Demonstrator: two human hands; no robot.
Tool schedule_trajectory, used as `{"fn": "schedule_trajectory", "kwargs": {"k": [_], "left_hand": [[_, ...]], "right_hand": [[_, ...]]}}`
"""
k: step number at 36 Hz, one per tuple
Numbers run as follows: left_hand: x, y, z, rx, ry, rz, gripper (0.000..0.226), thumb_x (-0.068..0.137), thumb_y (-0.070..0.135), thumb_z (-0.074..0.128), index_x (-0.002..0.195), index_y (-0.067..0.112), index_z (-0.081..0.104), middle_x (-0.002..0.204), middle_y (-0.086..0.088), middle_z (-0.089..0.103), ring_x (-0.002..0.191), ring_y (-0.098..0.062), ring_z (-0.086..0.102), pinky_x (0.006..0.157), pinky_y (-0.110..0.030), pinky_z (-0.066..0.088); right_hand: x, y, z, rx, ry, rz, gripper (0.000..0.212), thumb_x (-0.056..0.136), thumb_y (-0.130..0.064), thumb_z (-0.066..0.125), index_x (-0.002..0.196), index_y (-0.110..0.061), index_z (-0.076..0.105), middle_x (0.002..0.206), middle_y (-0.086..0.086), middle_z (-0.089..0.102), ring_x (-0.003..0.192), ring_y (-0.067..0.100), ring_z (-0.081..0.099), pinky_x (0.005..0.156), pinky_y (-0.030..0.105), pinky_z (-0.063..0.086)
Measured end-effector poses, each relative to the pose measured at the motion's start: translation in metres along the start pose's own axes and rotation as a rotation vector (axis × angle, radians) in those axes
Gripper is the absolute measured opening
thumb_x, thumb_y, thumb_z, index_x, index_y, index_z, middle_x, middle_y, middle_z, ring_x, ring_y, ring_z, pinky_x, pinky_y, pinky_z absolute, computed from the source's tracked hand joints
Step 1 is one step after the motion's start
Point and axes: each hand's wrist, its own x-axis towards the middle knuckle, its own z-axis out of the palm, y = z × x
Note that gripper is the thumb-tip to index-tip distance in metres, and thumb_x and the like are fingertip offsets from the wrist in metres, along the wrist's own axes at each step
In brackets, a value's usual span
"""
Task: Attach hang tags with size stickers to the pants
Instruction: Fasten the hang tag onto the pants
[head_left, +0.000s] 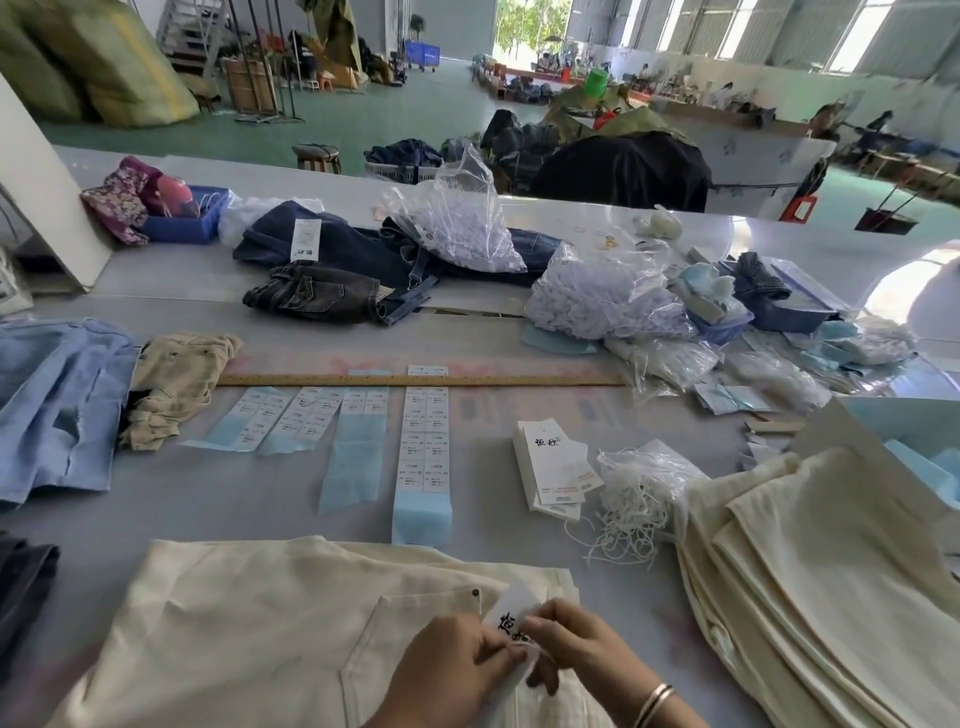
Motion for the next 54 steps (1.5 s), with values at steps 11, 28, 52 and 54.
{"fn": "schedule_trajectory", "kwargs": {"k": [11, 28, 52, 54], "left_hand": [[-0.004, 0.001, -0.004, 0.011, -0.018, 0.014, 0.022, 0.072, 0.06, 0.059, 0.093, 0.055, 0.065, 0.087, 0.009, 0.073, 0.081, 0.004, 0.063, 0.079, -0.019, 0.049], [-0.01, 0.002, -0.012, -0.16, 0.014, 0.071, 0.041, 0.078, 0.03, 0.074, 0.102, 0.059, 0.058, 0.106, 0.045, 0.055, 0.105, 0.018, 0.053, 0.088, -0.001, 0.036], [-0.02, 0.02, -0.02, -0.531, -0.094, 0.13, 0.059, 0.08, 0.013, 0.073, 0.121, 0.051, 0.055, 0.12, 0.027, 0.059, 0.105, -0.009, 0.065, 0.082, -0.019, 0.05], [-0.02, 0.02, -0.02, -0.546, -0.1, 0.122, 0.058, 0.08, 0.014, 0.073, 0.121, 0.051, 0.055, 0.12, 0.025, 0.06, 0.105, -0.01, 0.065, 0.082, -0.018, 0.05]], "right_hand": [[-0.002, 0.002, -0.01, -0.171, -0.006, -0.043, 0.017, 0.086, -0.012, 0.067, 0.07, -0.018, 0.063, 0.044, -0.009, 0.053, 0.04, 0.004, 0.044, 0.043, 0.018, 0.037], [-0.008, 0.012, -0.035, 0.095, 0.073, -0.064, 0.024, 0.089, 0.004, 0.055, 0.105, -0.011, 0.063, 0.077, 0.007, 0.074, 0.035, 0.007, 0.038, 0.038, 0.016, 0.034], [0.003, 0.021, -0.015, 0.378, 0.009, -0.123, 0.035, 0.089, 0.003, 0.055, 0.06, -0.012, 0.068, 0.046, 0.006, 0.045, 0.032, 0.008, 0.029, 0.035, 0.015, 0.028], [0.002, 0.021, -0.014, 0.342, 0.005, -0.148, 0.032, 0.088, 0.001, 0.058, 0.062, -0.014, 0.07, 0.048, 0.004, 0.046, 0.034, 0.007, 0.029, 0.036, 0.015, 0.027]]}}
